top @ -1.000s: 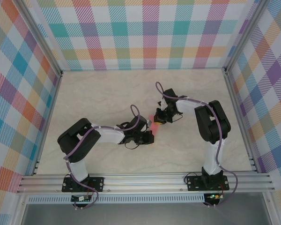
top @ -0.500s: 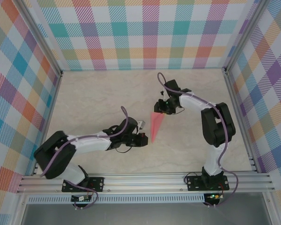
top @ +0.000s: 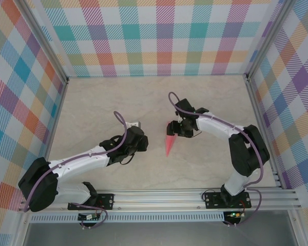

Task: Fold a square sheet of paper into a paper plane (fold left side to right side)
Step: Turn over the paper plane at the center of the table.

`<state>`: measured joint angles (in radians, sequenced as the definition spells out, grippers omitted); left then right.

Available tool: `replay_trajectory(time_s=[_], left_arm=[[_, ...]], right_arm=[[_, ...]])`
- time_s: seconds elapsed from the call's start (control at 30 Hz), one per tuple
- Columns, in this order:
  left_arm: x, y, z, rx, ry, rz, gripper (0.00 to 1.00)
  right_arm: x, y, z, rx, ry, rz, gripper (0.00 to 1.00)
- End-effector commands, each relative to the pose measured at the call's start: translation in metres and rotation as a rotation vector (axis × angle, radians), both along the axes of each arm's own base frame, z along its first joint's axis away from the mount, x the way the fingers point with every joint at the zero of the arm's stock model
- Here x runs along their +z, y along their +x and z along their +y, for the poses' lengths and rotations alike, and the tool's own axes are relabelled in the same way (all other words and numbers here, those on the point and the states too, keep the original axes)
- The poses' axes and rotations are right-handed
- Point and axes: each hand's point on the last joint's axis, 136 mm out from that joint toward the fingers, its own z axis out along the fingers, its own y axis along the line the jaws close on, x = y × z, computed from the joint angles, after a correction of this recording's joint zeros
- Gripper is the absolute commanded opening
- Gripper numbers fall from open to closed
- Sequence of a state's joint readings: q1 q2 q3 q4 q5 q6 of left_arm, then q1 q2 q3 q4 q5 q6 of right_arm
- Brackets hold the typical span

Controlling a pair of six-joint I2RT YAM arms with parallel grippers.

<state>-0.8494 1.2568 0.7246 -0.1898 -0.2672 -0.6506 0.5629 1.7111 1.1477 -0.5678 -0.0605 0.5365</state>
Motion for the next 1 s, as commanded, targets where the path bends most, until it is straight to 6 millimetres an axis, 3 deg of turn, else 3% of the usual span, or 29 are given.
replay_trajectory(time_s=[0.0, 0.1, 0.13, 0.23, 0.3, 0.47, 0.57, 0.67, 0.77, 0.87, 0.97], left_arm=[[0.005, 0.007, 0.007, 0.057, 0.028, -0.017, 0.27], [0.003, 0.005, 0.01, 0.074, 0.025, -0.01, 0.27], [0.003, 0.005, 0.012, 0.08, 0.026, -0.013, 0.27], [0.006, 0.005, 0.017, 0.095, 0.037, -0.028, 0.3], [0.011, 0.005, 0.021, 0.1, 0.047, -0.045, 0.34], [0.022, 0.004, 0.031, 0.12, 0.045, -0.083, 0.41], [0.029, 0.002, 0.038, 0.133, 0.035, -0.109, 0.43], [0.029, -0.003, 0.046, 0.142, 0.048, -0.111, 0.46], [0.033, -0.005, 0.051, 0.151, 0.05, -0.119, 0.47], [0.035, -0.006, 0.054, 0.156, 0.051, -0.126, 0.48], [0.036, -0.005, 0.056, 0.16, 0.057, -0.13, 0.49]], right_arm=[[-0.01, -0.003, 0.007, -0.023, 0.005, 0.038, 0.58], [-0.021, -0.007, 0.002, -0.03, -0.027, 0.071, 0.45], [-0.022, -0.008, 0.001, -0.034, -0.03, 0.074, 0.36], [-0.009, -0.008, 0.01, -0.01, 0.041, 0.041, 0.09], [0.007, -0.009, 0.024, 0.044, 0.132, 0.003, 0.0], [0.038, -0.022, 0.037, 0.12, 0.371, -0.045, 0.0], [0.026, -0.03, 0.03, 0.104, 0.482, 0.026, 0.0], [-0.006, -0.036, 0.018, 0.08, 0.478, 0.094, 0.01], [-0.024, -0.033, -0.002, 0.029, 0.439, 0.115, 0.01], [-0.022, -0.03, -0.024, 0.001, 0.347, 0.074, 0.01], [0.0, -0.034, -0.029, 0.015, 0.345, 0.05, 0.0]])
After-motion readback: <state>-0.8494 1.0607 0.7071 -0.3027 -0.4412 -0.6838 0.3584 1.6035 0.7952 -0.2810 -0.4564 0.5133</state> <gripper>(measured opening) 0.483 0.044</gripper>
